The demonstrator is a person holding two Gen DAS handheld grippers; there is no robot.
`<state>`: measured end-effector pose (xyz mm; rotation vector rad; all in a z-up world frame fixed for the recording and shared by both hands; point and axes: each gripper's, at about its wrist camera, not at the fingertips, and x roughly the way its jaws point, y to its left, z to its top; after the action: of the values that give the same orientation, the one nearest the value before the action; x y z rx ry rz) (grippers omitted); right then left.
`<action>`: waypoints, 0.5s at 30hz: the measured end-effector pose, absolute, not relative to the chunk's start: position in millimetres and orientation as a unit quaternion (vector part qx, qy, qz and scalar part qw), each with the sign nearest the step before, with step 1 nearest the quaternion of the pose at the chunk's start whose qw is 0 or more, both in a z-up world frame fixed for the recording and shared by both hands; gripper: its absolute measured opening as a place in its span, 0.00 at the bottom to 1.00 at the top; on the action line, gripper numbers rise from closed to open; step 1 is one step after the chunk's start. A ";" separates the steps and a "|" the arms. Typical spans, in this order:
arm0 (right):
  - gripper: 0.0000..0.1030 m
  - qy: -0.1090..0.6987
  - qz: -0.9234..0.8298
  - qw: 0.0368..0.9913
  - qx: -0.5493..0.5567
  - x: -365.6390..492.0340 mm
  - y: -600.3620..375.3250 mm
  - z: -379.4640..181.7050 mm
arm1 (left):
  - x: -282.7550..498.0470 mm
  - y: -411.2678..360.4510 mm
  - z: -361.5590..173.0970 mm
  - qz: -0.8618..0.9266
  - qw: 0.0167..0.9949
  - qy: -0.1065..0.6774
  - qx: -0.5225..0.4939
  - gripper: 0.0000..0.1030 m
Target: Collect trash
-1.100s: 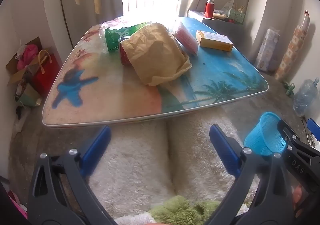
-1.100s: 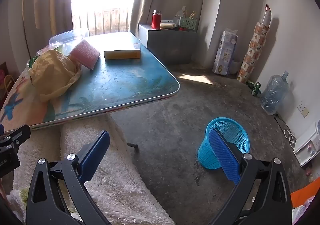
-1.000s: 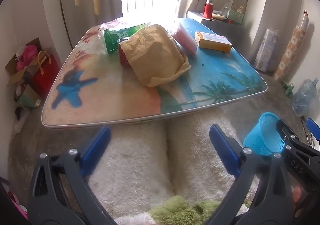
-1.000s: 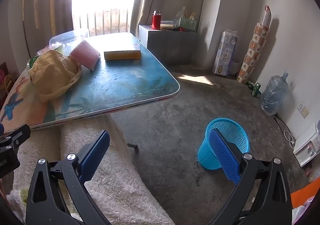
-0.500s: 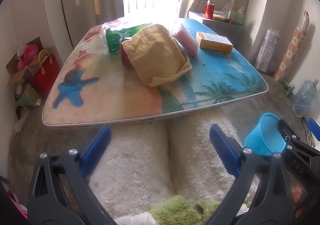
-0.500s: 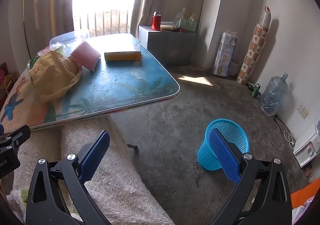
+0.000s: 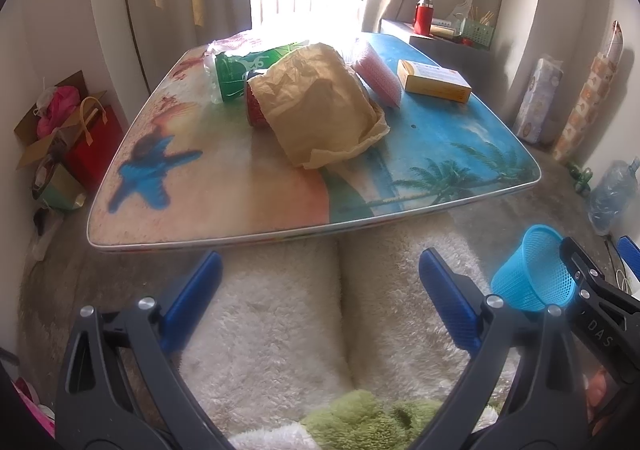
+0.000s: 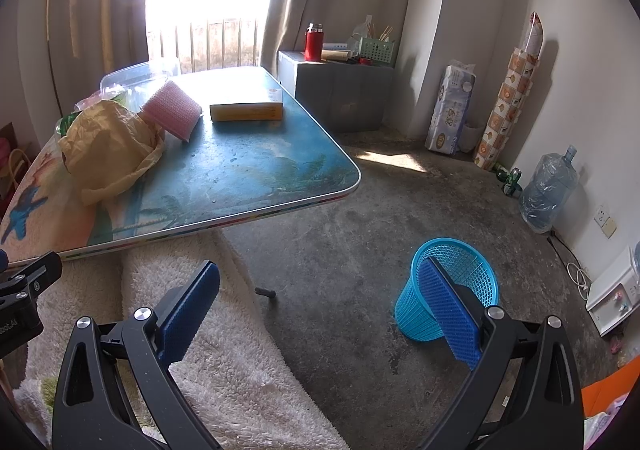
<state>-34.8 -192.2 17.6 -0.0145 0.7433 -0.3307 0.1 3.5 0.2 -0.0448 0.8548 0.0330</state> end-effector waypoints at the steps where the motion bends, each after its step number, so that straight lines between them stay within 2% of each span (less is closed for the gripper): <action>1: 0.94 0.362 -0.161 0.918 -0.007 -34.9 -192.2 17.6 | -0.2 3.5 -0.1 0.016 0.910 0.414 -0.022 0.92; 15: 0.94 0.361 -0.161 0.919 -0.007 -34.8 -191.4 18.0 | -0.4 4.4 -1.7 0.018 0.910 0.415 -0.021 0.92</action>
<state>-34.8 -191.4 18.0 -0.0134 0.7423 -0.3303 -0.4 4.4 -1.7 -0.0426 0.8556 0.0370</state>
